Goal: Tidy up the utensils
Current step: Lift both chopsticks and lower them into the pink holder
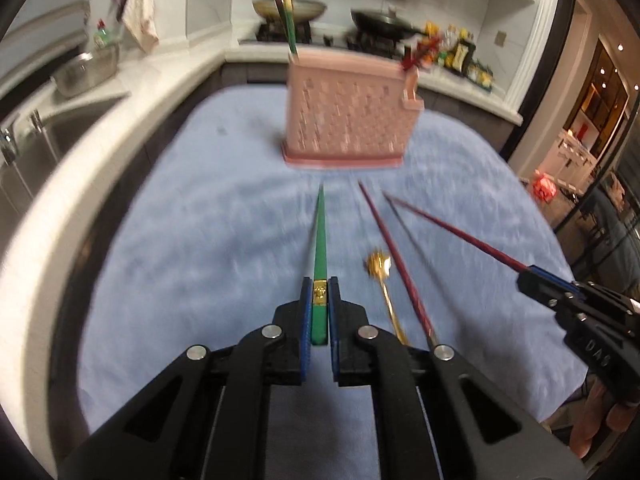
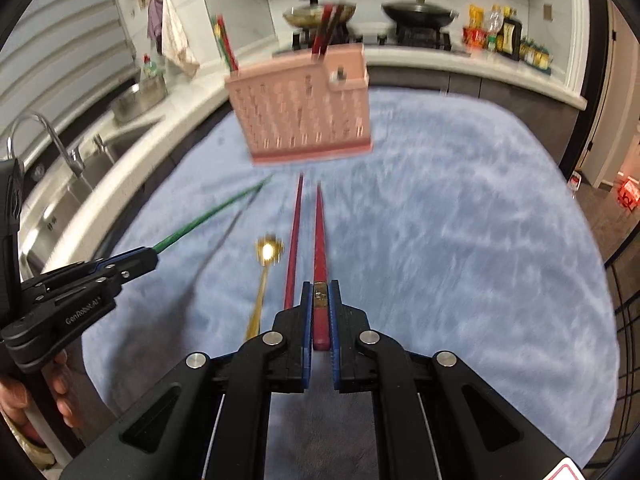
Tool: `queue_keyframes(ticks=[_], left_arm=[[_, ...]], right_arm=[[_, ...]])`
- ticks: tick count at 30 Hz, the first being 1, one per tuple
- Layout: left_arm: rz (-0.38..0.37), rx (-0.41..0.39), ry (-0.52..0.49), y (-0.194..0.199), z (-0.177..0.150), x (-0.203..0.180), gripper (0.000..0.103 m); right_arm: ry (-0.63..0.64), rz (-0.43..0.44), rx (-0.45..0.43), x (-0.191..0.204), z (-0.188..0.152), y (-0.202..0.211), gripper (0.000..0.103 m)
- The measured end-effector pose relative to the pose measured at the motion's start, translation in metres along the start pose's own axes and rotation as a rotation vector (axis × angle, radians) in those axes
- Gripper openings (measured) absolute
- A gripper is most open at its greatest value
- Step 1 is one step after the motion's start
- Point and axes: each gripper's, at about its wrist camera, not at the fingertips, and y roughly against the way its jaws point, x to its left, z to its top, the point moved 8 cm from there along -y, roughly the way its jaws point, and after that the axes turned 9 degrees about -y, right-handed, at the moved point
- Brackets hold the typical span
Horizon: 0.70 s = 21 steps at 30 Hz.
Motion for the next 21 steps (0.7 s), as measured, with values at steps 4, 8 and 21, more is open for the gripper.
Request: queue_keyframes(ticks=[4,8,21], left_arm=[[0.044,-0.09,-0.012,0.025,0.039,0.014,0.007],[0.079,-0.191,-0.02,0.045,0.084,0.027,0.007],[0.064,-0.386,-0.027,0.082,0.211,0.033,0.007]], right_arm=[[0.004,0.001,-0.1,0.0,0.04,0.028,0.007],[0.007,0.009,-0.184,0.001,0.078,0.049,0.007],[-0.03,0.126,-0.357,0.018,0.195,0.083,0.007]])
